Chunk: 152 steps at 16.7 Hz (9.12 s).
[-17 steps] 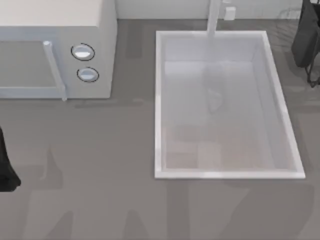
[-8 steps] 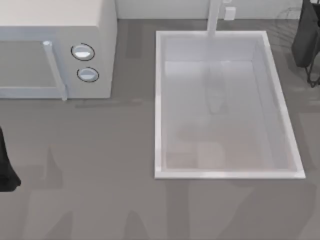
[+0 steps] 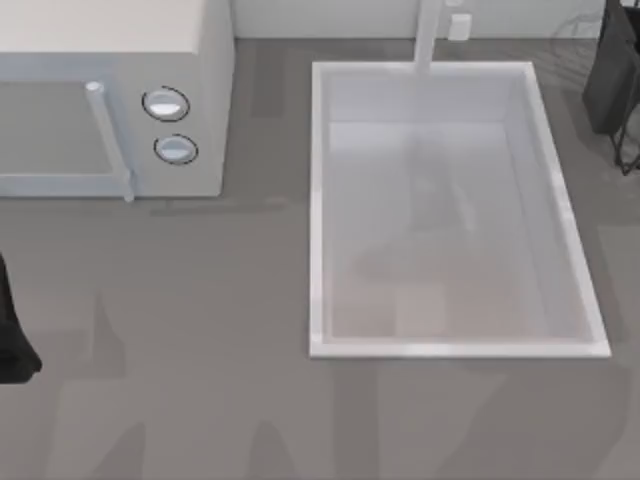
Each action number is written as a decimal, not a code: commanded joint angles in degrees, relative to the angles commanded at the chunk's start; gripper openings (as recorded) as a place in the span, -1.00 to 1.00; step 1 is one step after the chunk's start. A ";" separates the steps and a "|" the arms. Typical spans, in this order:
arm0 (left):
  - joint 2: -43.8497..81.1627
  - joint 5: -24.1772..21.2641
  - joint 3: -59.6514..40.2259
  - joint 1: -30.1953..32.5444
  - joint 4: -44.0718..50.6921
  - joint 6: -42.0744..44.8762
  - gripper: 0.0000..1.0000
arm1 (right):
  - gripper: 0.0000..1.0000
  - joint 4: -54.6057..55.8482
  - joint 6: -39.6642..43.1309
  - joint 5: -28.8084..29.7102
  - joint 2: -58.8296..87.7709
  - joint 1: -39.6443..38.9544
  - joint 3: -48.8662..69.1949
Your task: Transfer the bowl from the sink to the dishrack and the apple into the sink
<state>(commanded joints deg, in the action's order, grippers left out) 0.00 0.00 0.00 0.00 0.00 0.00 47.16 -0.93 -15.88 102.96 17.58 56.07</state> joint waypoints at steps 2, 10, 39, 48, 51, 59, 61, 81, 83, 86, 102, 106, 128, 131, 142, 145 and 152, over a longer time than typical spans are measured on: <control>0.00 0.00 0.00 0.00 0.00 0.00 1.00 | 0.96 0.00 0.00 0.00 0.00 0.00 0.00; 0.00 0.00 0.00 0.00 0.00 0.00 1.00 | 1.00 0.00 0.00 0.00 0.00 0.00 0.00; 0.00 0.00 0.00 0.00 0.00 0.00 1.00 | 1.00 -46.70 0.90 15.70 -101.78 -17.31 -55.45; 0.00 0.00 0.00 0.00 0.00 0.00 1.00 | 1.00 -47.16 0.93 15.88 -102.96 -17.58 -56.07; 0.00 0.00 0.00 0.00 0.00 0.00 1.00 | 1.00 -47.16 0.93 15.88 -102.96 -17.58 -56.07; 0.00 0.00 0.00 0.00 0.00 0.00 1.00 | 1.00 -47.16 0.93 15.88 -102.96 -17.58 -56.07; 0.00 0.00 0.00 0.00 0.00 0.00 1.00 | 1.00 -47.16 0.93 15.88 -102.96 -17.58 -56.07; 0.00 0.00 0.00 0.00 0.00 0.00 1.00 | 1.00 -81.21 10.14 16.21 -55.10 -7.85 -22.87; 0.00 0.00 0.00 0.00 0.00 0.00 1.00 | 1.00 -88.48 12.19 16.46 -44.49 -5.78 -16.20; 0.00 0.00 0.00 0.00 0.00 0.00 1.00 | 1.00 -97.90 14.85 16.56 -30.37 -3.12 -7.18; 0.00 0.00 0.00 0.00 0.00 0.00 1.00 | 1.00 -101.89 17.65 15.95 -11.07 -0.29 0.49; 0.00 0.00 0.00 0.00 0.00 0.00 1.00 | 1.00 -90.67 17.48 15.95 -6.46 -0.21 -5.48; 0.00 0.00 0.00 0.00 0.00 0.00 1.00 | -1.00 -85.37 17.53 15.90 -3.80 -0.25 -8.70; 0.00 0.00 0.00 0.00 0.00 0.00 1.00 | -1.00 -85.37 17.53 15.90 -3.80 -0.25 -8.70; 0.00 0.00 0.00 0.00 0.00 0.00 1.00 | -1.00 -102.07 17.50 15.13 -11.28 0.43 1.10; 0.00 0.00 0.00 0.00 0.00 0.00 1.00 | -1.00 -110.20 17.66 15.12 -14.15 0.40 6.23; 0.00 0.00 0.00 0.00 0.00 0.00 1.00 | -1.00 -113.02 17.61 15.07 -15.59 0.25 8.40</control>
<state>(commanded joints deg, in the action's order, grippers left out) 0.00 0.00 0.00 0.00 0.00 0.00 -65.86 16.68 -0.82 87.37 17.82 64.47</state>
